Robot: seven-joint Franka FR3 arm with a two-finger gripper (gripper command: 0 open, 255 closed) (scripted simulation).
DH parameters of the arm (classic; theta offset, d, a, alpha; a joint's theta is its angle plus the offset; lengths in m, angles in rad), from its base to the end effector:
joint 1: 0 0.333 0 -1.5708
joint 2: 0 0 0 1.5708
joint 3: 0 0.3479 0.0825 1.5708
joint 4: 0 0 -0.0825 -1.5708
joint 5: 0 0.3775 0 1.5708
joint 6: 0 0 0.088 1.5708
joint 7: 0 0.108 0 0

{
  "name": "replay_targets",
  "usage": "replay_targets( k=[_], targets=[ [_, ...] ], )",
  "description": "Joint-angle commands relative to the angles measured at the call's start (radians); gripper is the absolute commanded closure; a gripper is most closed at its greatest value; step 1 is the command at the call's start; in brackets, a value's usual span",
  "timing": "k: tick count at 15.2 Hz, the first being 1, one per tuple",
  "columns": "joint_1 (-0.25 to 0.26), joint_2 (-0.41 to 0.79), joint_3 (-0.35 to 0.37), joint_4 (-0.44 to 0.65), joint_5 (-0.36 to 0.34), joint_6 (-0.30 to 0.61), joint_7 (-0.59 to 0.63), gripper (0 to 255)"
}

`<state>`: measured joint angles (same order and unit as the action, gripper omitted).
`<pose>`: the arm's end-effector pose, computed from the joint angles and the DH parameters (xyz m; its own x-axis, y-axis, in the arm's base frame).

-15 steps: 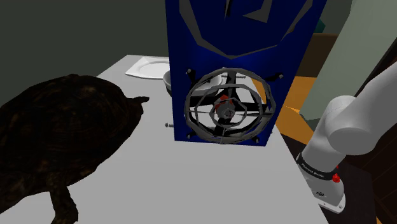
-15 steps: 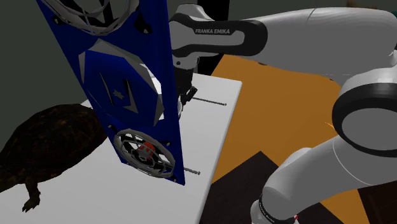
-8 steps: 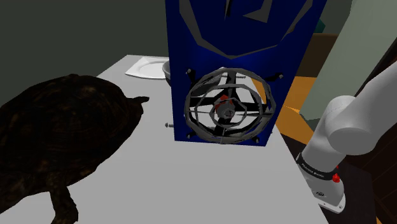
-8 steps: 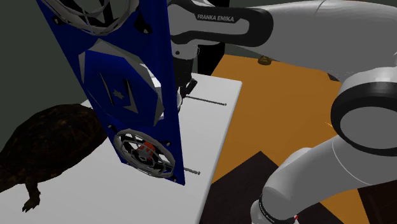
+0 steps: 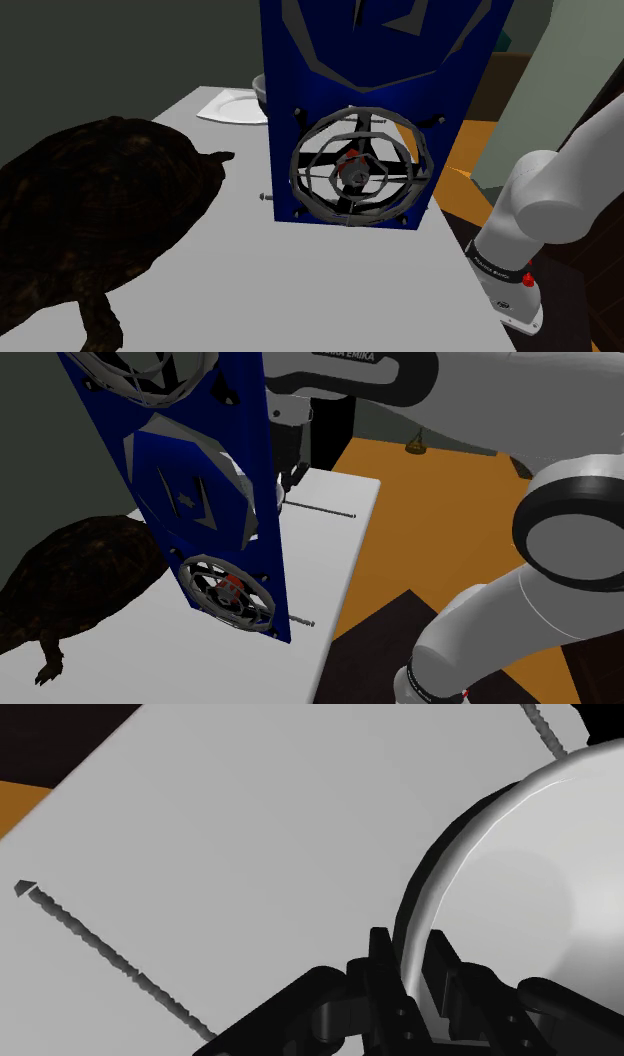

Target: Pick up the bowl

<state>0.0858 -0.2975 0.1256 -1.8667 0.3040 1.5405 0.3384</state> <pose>0.4213 0.1343 0.6651 0.9868 -0.1133 -0.1158 -0.1384 -0.9611 -0.2392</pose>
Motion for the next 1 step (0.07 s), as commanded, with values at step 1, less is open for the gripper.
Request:
replay_targets(
  k=[1],
  targets=[
    [0.0,0.001,-0.001,0.012,0.0,-0.01,0.001,255]
  ],
)
